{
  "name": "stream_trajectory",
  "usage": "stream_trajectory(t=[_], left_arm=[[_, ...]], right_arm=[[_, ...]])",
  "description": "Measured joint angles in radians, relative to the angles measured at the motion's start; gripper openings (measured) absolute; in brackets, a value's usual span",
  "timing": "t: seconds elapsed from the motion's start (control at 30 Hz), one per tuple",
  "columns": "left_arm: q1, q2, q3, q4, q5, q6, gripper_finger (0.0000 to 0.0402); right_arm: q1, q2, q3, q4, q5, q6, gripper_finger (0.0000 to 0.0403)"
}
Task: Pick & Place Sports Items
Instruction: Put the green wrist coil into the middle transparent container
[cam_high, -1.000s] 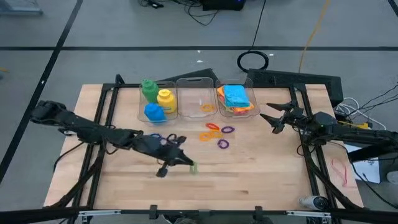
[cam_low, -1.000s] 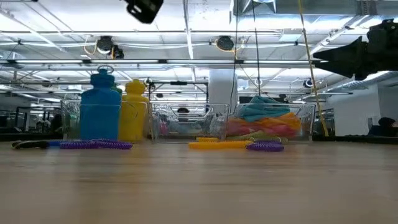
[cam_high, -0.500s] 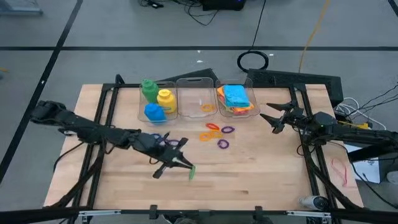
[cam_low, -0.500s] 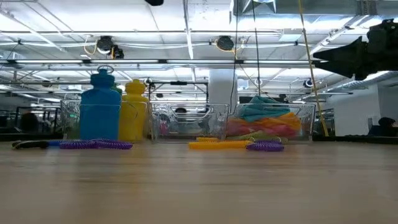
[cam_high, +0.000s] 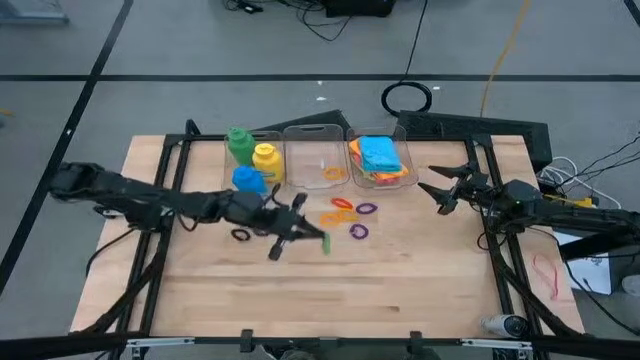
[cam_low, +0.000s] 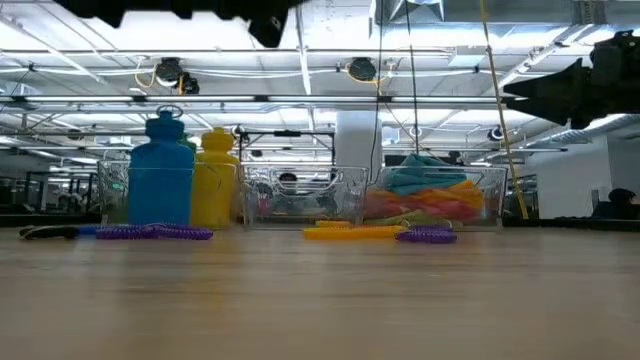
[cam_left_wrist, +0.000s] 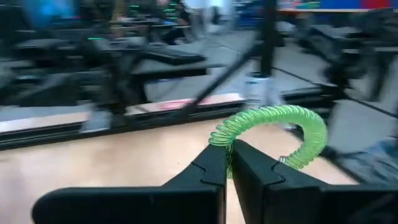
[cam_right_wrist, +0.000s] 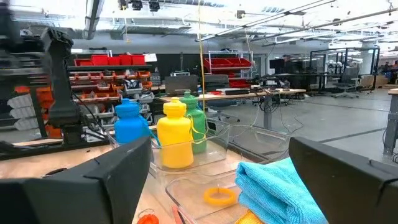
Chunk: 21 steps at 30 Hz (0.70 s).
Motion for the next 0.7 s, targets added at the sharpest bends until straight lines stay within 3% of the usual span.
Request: stream_trajectory(t=[0.5, 0.7], left_arm=[[0.244, 0.000, 0.001, -0.023, -0.437, -0.214, 0.0004], [0.306, 0.000, 0.001, -0.117, -0.464, -0.300, 0.0004]], right_arm=[[0.000, 0.000, 0.000, 0.000, 0.000, 0.000, 0.0290], [0.000, 0.000, 0.000, 0.000, 0.000, 0.000, 0.0290]])
